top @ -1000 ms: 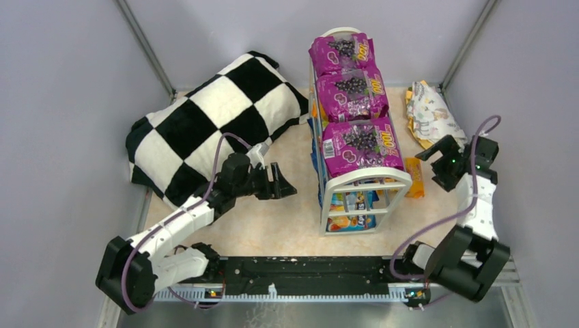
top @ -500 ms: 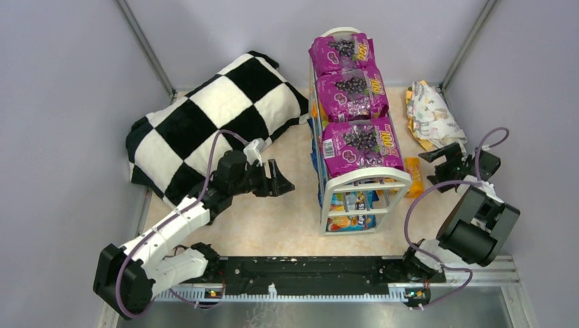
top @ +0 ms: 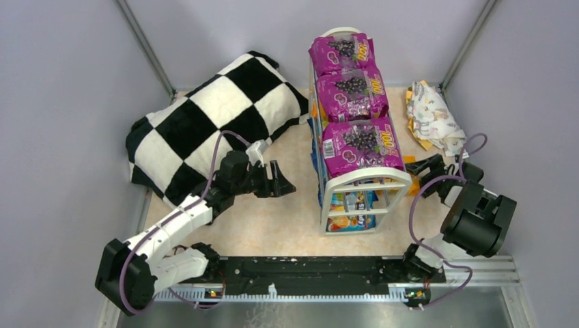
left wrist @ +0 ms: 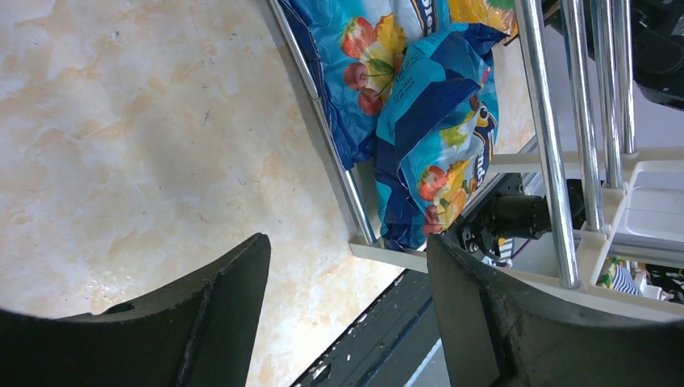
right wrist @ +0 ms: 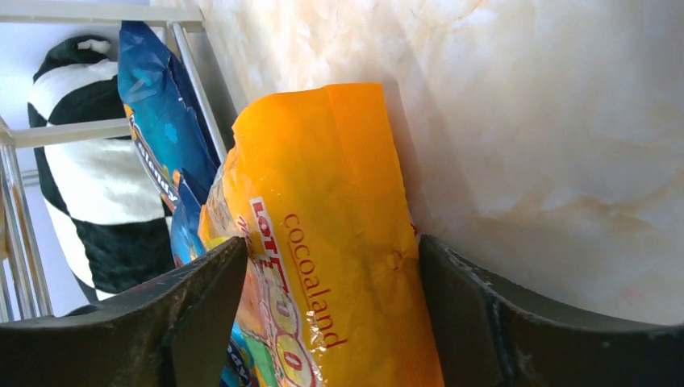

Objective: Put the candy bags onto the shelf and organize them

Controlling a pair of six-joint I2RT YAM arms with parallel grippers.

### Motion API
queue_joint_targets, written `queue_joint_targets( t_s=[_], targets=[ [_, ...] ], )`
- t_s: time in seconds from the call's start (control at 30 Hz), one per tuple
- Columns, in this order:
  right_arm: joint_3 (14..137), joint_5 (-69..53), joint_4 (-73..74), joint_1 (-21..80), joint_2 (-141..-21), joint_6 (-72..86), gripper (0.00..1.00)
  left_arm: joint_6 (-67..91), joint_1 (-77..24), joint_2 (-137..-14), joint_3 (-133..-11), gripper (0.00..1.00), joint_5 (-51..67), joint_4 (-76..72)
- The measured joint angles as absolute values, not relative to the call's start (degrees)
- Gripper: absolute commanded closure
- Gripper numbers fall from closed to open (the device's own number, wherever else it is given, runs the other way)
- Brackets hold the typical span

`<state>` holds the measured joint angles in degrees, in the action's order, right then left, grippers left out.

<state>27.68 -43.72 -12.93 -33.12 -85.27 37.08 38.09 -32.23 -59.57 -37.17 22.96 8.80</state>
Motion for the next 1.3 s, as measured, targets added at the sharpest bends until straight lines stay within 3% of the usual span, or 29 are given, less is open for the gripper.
queue_joint_targets(
  t_s=[0.13,0.23,0.37,0.57,0.87,1.3],
  targets=[
    [25.8,-44.7,-17.7,-32.8,-86.3,38.9,0.41,38.3,-32.2,-59.9,-37.2,0.23,23.1,8.6],
    [25.5,-45.0,-18.5,-32.8,-86.2,39.9,0.57,38.5,-32.2,-59.9,-37.2,0.23,23.1,8.6],
    [25.7,-44.4,-15.4,-32.7,-83.1,40.6,0.64,39.0,-32.2,-60.4,-37.2,0.23,23.2,8.3],
    [29.6,-41.8,-5.6,-32.7,-76.8,40.0,0.85,39.9,-32.2,-61.8,-37.2,0.23,24.1,7.4],
    [35.9,-37.1,9.5,-34.2,-65.9,39.7,1.00,40.8,-32.2,-62.5,-37.2,0.23,26.0,6.6],
    [49.1,-37.4,17.7,-34.3,-60.9,42.0,1.00,42.4,-32.2,-62.5,-37.2,0.23,27.6,5.9]
  ],
)
